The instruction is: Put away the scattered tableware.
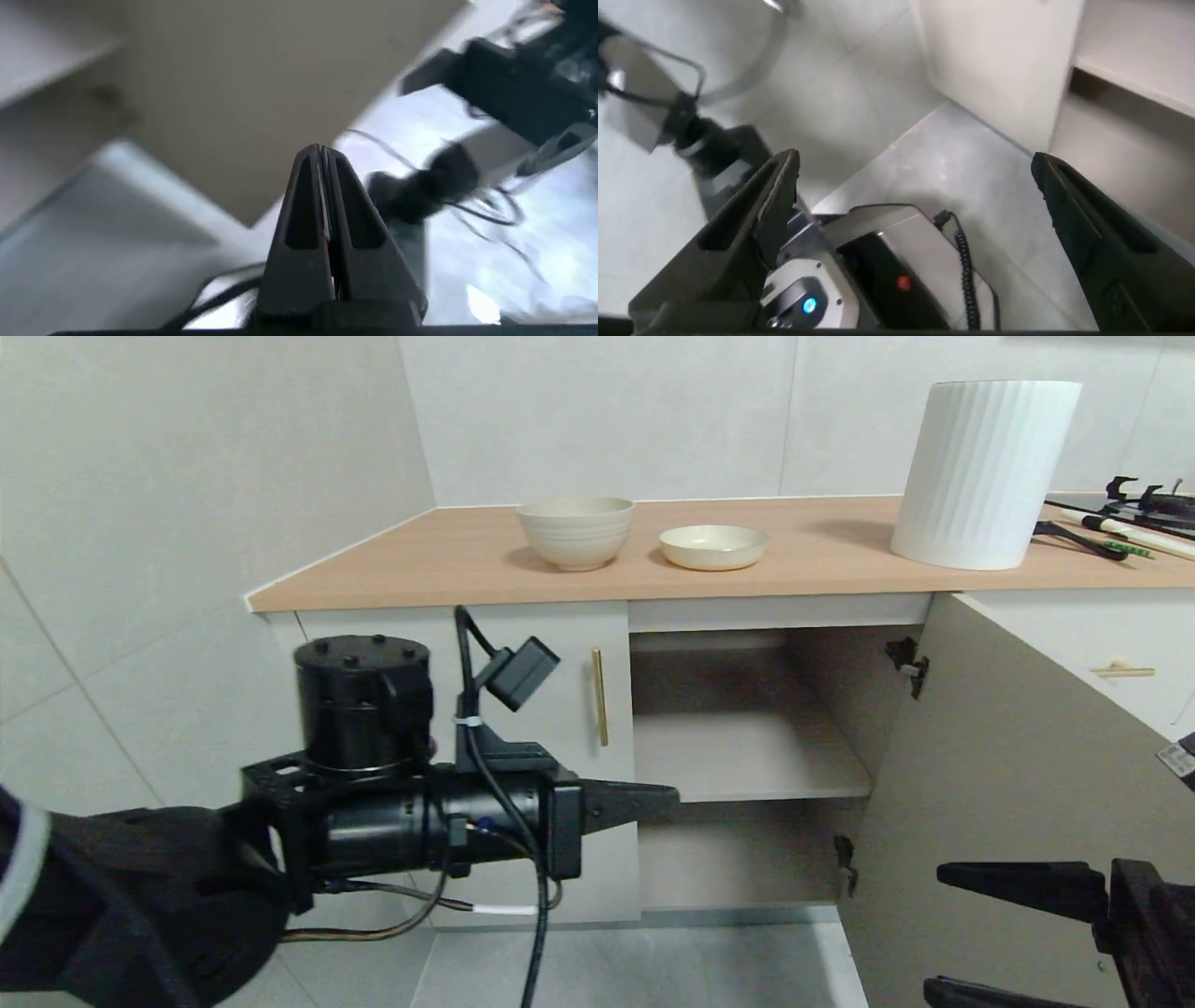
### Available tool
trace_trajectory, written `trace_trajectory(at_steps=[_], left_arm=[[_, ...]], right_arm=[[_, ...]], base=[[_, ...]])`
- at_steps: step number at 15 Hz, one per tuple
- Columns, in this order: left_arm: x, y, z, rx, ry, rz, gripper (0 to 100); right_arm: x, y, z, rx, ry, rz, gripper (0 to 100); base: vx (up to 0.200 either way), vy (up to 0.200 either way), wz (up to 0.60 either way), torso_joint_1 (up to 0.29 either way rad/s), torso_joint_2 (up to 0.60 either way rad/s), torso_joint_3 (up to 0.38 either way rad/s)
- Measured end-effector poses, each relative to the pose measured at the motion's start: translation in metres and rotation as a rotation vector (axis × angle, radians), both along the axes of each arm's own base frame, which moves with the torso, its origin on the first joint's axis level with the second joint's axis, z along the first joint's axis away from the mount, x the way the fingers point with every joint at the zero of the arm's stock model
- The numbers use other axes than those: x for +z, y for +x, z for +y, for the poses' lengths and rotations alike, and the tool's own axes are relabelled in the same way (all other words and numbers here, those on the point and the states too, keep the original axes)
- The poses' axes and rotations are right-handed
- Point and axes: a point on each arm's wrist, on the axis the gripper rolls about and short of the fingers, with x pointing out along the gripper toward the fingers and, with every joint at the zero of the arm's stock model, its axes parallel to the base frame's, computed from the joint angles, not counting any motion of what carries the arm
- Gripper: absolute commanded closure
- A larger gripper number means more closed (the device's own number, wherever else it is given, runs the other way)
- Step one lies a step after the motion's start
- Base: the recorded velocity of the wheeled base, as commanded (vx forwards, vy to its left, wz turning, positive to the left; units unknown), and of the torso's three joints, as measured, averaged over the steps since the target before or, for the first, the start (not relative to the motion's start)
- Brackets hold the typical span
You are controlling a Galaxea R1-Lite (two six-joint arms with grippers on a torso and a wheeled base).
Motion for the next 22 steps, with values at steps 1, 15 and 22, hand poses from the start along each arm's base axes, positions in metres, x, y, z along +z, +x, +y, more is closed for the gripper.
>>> trace_trajectory(at_steps=[1, 15, 22], left_arm=[[0.009, -0.006, 0.017, 0.064, 0.039, 0.003, 100], [0.054, -0.082, 0.137, 0.609, 0.139, -0.009, 0], [0.055, -0.077, 0.136, 0.609, 0.133, -0.007, 0]], right_arm=[[0.003, 0.002, 0.001, -0.019, -0.001, -0.007, 0], [0.024, 0.068, 0.007, -0.298, -0.079, 0.064, 0], [0.026, 0.066, 0.008, -0.287, -0.075, 0.059, 0]], base=[[0.0, 0.0, 0.0, 0.0, 0.0, 0.0], [0.0, 0.0, 0.0, 0.0, 0.0, 0.0], [0.0, 0.0, 0.0, 0.0, 0.0, 0.0]])
